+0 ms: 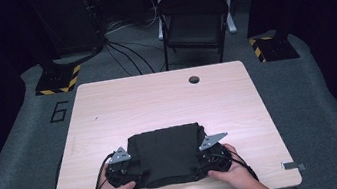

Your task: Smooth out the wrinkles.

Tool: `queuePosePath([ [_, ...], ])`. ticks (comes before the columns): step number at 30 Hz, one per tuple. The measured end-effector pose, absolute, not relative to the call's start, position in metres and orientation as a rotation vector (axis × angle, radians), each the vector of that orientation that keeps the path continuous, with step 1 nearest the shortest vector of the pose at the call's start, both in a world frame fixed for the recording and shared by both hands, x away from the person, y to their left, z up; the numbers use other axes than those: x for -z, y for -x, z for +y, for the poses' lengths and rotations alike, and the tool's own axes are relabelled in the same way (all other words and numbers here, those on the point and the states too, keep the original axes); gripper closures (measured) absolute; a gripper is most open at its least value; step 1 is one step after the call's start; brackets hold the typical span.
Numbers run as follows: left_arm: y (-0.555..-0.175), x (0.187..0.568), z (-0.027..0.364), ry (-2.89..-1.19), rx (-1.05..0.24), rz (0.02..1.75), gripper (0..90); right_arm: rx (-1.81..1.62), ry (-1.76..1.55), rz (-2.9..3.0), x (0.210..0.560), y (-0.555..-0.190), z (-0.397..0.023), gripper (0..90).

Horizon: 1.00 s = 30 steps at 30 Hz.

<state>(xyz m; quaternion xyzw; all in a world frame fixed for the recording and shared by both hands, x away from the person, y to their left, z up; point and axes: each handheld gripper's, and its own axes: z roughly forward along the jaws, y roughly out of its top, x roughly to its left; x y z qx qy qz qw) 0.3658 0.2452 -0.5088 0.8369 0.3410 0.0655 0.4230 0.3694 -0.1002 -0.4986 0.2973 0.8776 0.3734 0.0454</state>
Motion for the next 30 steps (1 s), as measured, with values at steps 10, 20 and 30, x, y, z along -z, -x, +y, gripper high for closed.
queuePosePath([
  [10,-0.365,0.504,0.249,-2.079,-0.163,0.87,39.6,-1.155,-0.925,2.661,0.493,-0.368,-0.108,43.6],
  [20,-0.365,0.499,0.256,-2.04,-0.177,0.9,40.0,-1.182,-0.966,2.625,0.488,-0.369,-0.116,43.6],
  [30,-0.367,0.494,0.269,-1.988,-0.212,0.952,39.9,-1.2,-1.008,2.567,0.484,-0.373,-0.13,43.6],
])
